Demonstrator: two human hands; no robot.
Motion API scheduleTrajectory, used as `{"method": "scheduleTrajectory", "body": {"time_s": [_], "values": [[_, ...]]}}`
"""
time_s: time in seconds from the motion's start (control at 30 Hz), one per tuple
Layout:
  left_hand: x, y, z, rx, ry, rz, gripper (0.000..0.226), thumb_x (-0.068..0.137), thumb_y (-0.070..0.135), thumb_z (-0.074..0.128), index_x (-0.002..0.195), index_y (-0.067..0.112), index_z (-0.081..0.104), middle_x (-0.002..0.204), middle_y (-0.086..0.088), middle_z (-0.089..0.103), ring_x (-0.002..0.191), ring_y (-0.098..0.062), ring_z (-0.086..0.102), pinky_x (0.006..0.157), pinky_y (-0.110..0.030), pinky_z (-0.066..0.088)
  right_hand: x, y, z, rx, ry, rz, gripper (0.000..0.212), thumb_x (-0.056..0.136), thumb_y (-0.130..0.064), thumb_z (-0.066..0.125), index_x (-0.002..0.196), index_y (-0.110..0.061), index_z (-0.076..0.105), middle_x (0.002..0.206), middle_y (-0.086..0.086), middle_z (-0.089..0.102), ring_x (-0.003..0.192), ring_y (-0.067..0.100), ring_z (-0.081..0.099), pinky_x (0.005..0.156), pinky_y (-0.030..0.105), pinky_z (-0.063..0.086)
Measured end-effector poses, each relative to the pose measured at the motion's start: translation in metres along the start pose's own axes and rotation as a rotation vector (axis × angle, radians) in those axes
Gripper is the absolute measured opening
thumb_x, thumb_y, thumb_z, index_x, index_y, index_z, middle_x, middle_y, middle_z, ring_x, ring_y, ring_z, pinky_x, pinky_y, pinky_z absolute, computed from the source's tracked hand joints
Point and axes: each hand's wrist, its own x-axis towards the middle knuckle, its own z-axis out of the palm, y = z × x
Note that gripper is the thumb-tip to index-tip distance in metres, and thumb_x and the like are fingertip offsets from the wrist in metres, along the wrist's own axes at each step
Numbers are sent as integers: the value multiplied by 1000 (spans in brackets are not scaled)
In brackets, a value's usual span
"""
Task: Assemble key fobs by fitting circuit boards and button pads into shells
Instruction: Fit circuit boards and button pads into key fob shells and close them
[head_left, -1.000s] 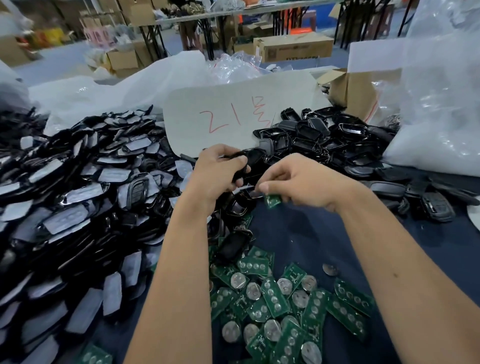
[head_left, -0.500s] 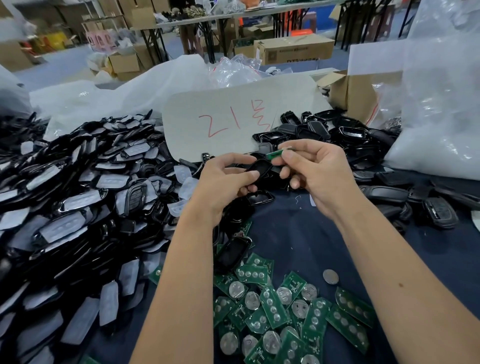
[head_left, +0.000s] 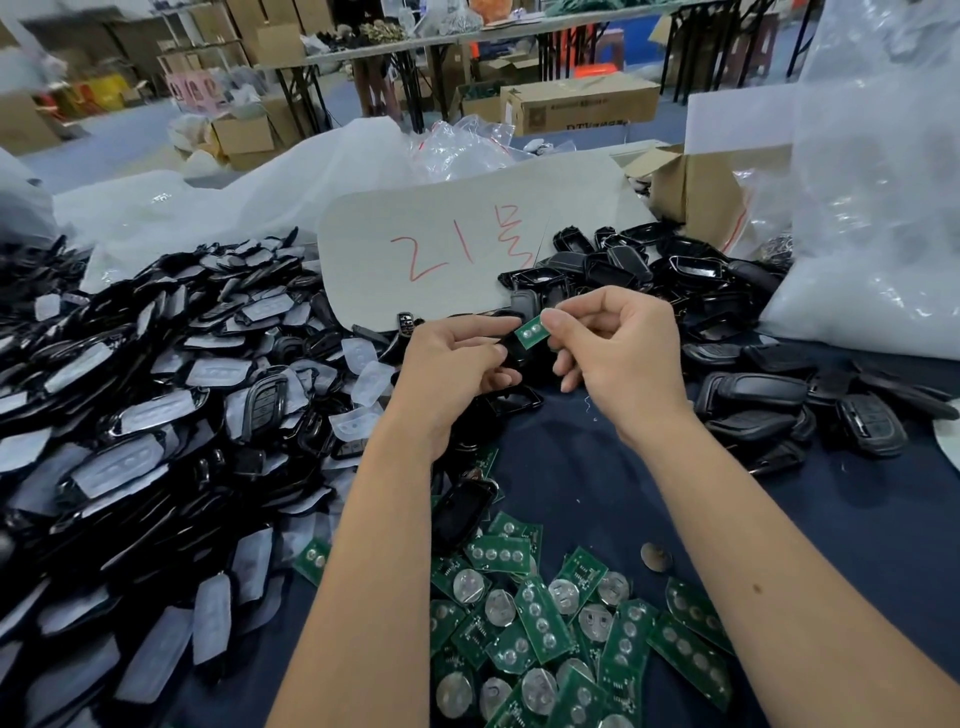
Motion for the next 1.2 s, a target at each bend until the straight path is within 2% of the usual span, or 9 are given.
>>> {"method": "scheduleTrajectory", "body": {"time_s": [0.17, 0.37, 0.67, 0.93, 1.1, 1.2], "values": [[0, 1, 1, -27, -15, 7, 35, 93, -10, 57, 102, 15, 80, 87, -10, 74, 64, -18, 70, 63, -19, 55, -3, -2, 3, -41, -21, -18, 10, 90, -14, 81, 90, -9, 73, 67, 8, 72, 47, 20, 65, 40, 27, 50], [1, 1, -1, -37, -24, 27, 32, 94, -9, 57, 101, 13, 79, 71, -1, 73, 59, -14, 66, 60, -19, 55, -5, -3, 6, -161, -6, -49, 10, 89, -15, 80, 87, -14, 70, 66, 4, 72, 44, 17, 63, 37, 25, 46], [1, 0, -2, 29, -1, 102, 23, 89, -3, 74, 98, 17, 80, 70, 1, 73, 55, -12, 63, 59, -20, 53, -10, -3, 12, -250, 62, -60, 15, 90, -24, 80, 86, -17, 68, 67, 1, 70, 42, 14, 63, 41, 21, 43], [1, -2, -4, 75, 46, 67, 19, 87, -5, 74, 100, 9, 79, 72, -4, 72, 50, -11, 59, 56, -19, 51, -10, -5, 8, -279, -63, -9, 22, 84, -23, 87, 83, -17, 65, 67, 3, 70, 44, 19, 63, 40, 23, 43], [1, -1, -3, 89, 50, 77, 20, 87, -5, 74, 98, 12, 78, 73, -6, 72, 51, -11, 58, 57, -20, 51, -11, -5, 11, -361, -13, -12, 25, 81, -30, 89, 84, -21, 66, 68, 2, 72, 56, 24, 68, 56, 33, 55], [0, -2, -6, 94, 44, 80, 21, 87, -6, 73, 95, 13, 79, 66, 1, 70, 49, -10, 56, 54, -17, 47, -12, -3, 11, -371, 8, 40, 38, 75, -39, 92, 90, -24, 60, 63, 1, 70, 54, 18, 67, 58, 30, 52]]}}
